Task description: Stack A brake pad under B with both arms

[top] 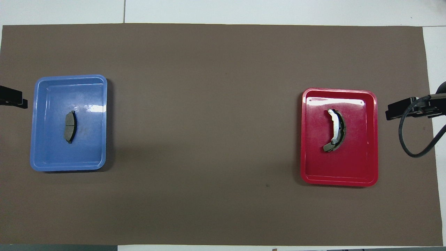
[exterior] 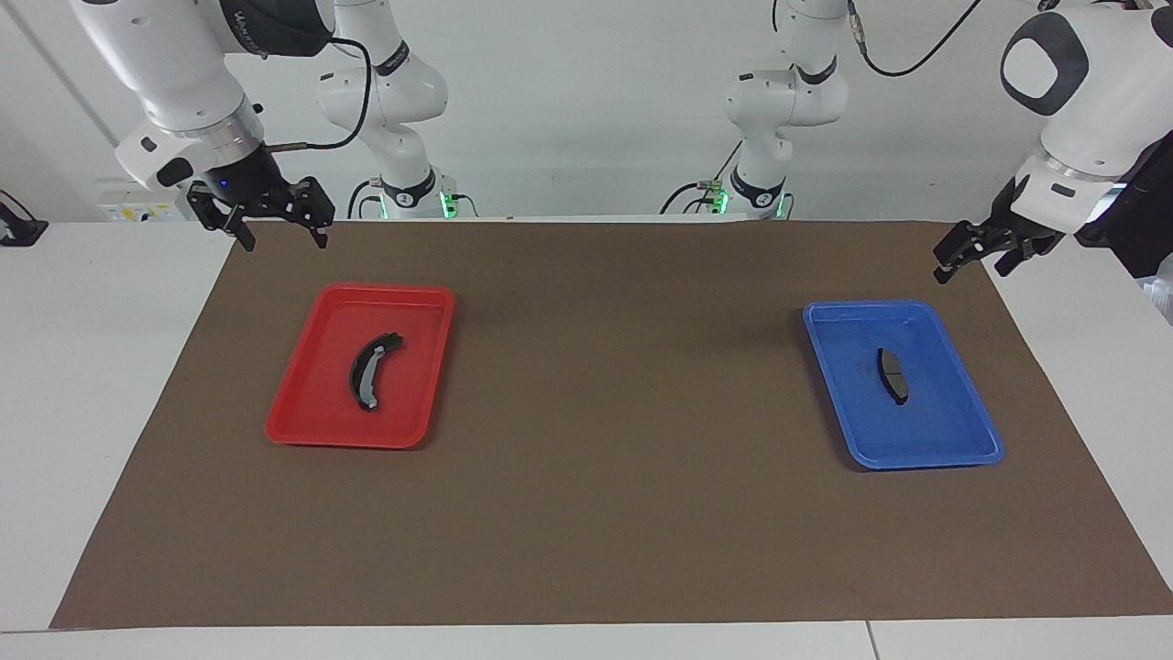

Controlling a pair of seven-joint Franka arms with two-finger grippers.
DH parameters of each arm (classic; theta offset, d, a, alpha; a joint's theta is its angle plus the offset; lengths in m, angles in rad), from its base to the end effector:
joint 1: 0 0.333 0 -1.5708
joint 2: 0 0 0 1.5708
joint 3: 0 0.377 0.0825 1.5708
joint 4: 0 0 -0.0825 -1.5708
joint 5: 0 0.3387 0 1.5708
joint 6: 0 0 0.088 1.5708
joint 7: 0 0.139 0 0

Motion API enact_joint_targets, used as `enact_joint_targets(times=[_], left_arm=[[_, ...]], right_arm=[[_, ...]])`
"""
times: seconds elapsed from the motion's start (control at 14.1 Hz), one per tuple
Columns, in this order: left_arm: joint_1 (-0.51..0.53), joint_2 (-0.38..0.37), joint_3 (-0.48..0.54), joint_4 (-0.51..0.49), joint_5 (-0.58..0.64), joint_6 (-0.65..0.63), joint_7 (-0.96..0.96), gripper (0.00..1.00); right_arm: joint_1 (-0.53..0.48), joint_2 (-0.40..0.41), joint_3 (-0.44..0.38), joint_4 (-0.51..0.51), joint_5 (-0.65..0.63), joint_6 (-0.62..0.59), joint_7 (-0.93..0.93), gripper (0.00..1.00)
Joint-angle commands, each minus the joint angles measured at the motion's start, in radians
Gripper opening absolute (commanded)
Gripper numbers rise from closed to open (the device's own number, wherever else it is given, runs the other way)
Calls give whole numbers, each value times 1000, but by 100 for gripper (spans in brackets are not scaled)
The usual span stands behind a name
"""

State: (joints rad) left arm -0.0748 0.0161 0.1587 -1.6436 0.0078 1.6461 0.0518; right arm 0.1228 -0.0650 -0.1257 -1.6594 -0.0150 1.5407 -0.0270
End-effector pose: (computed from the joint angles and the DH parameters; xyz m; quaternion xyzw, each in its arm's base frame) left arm 0.5174 0.0438 0.6207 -0.9998 -0.0157 0.0070 0.0047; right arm 0.4789 -0.0059 0.6453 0.9996 0.0123 -0.0271 0.0030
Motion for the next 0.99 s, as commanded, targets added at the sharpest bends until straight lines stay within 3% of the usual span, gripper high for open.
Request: enact_joint_targets(times=[0.0,0.71,0.92], left_arm=[[-11,-10,-4,-4,-2,3,0,99],[-39,-18,-8,-7,-2,-9,-1,99],[-27,-25,-10,-13,-3,-11,0,99]], right_arm=[[-9,-6,3,-11,15,16,-27,100],[-3,-7,3,-20,15,24,-22,100],[-3,-47,3,-158,15,183,-27,100]])
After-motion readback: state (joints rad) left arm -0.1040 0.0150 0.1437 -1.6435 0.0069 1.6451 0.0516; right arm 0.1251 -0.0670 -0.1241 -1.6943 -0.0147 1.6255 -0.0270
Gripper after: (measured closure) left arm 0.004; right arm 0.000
